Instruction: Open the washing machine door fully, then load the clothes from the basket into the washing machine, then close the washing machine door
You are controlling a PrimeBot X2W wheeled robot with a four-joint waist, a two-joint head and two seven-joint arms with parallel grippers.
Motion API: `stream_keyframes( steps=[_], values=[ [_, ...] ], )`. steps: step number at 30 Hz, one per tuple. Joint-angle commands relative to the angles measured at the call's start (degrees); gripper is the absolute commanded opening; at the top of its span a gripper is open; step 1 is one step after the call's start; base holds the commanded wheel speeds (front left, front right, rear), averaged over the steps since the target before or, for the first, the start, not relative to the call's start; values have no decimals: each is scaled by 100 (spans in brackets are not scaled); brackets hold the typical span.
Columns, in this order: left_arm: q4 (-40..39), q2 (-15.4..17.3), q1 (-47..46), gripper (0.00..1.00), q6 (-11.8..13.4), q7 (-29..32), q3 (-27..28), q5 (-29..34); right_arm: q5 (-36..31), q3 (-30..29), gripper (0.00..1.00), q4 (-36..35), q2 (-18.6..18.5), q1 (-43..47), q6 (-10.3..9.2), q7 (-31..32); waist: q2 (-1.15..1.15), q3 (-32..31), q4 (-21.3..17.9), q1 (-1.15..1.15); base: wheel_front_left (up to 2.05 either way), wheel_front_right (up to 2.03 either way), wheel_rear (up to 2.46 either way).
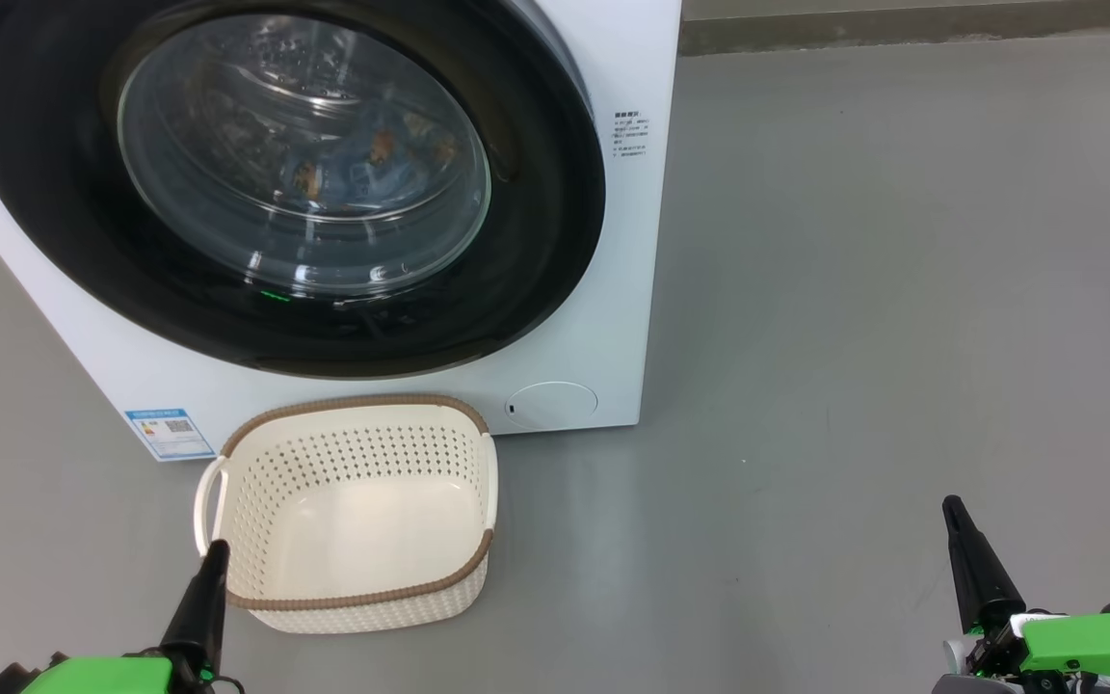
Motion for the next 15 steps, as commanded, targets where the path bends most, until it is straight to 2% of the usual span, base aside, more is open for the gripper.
stream_keyframes(
  steps=[1, 15],
  values=[
    [-106, 99, -232, 0, -15, 56, 206, 6, 20, 125, 0, -140, -59, -256, 10, 47, 0, 0, 0, 0, 0, 0, 0],
    [-104, 80, -234, 0, -15, 78, 233, 28, 21, 125, 0, -140, -59, -256, 10, 47, 0, 0, 0, 0, 0, 0, 0]
  ],
)
